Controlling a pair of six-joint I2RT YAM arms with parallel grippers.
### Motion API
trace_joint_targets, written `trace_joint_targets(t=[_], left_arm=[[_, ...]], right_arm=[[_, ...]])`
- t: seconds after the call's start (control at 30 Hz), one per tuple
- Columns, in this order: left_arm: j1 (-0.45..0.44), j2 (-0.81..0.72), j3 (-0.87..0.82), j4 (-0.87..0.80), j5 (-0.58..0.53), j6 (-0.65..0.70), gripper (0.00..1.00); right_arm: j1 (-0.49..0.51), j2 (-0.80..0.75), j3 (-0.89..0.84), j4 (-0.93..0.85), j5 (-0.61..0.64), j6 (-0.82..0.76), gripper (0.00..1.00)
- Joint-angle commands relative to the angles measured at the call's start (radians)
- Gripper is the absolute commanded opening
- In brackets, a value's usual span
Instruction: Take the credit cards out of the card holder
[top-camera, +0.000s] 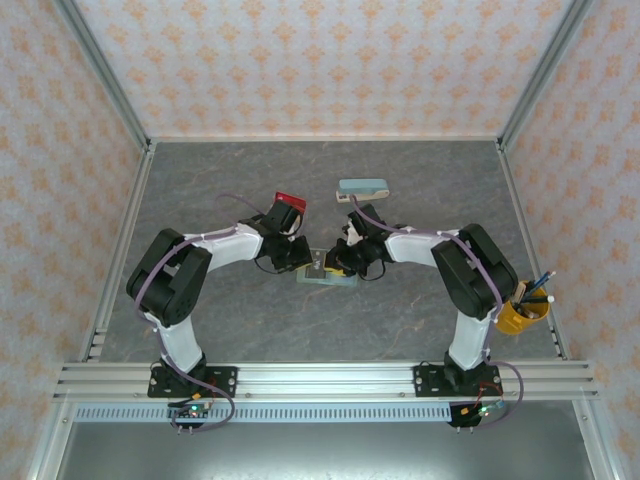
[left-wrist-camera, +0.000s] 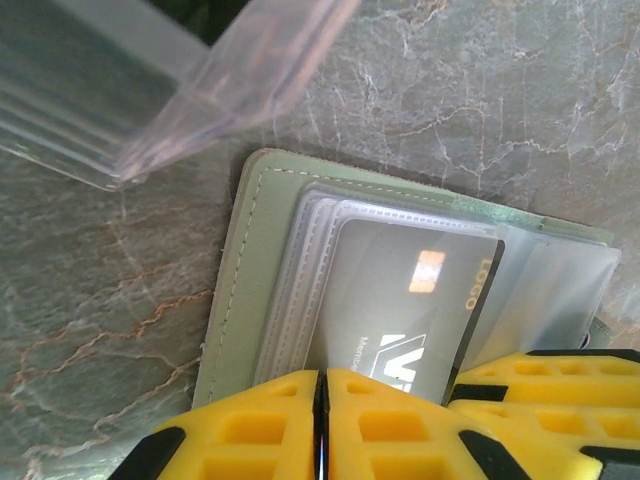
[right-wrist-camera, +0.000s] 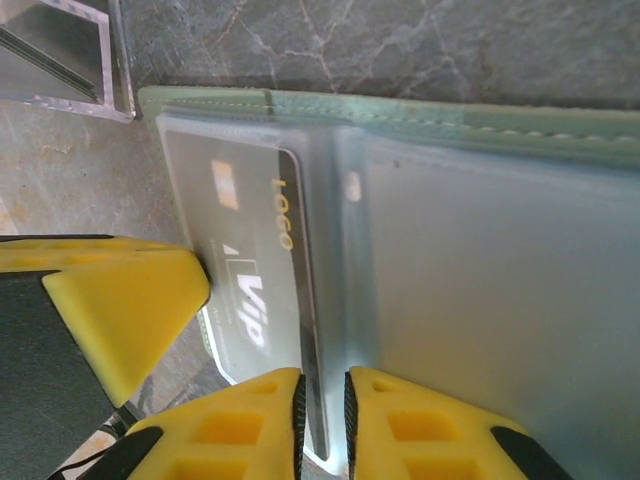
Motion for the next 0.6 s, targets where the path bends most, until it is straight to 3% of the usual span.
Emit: trace_joint_targets(t=[0.0, 0.2, 0.57], left_arm=[[-0.012, 0.043, -0.010, -0.023, -0.019, -0.011, 0.12], [-0.012, 0.044, -0.016, -0.034, -0.037, -0.014, 0.10], [-0.011, 0.043, -0.053, -0.022, -0.052, -0.033, 0.10]], right_arm=[[-0.004, 0.024, 0.010, 0.036, -0.022, -0.001, 0.20], [-0.004, 0.039, 0.014, 0.045, -0.023, -0.001, 0.14], [-0.004, 0.045, -0.013, 0.157, -0.089, 0.027, 0.13]])
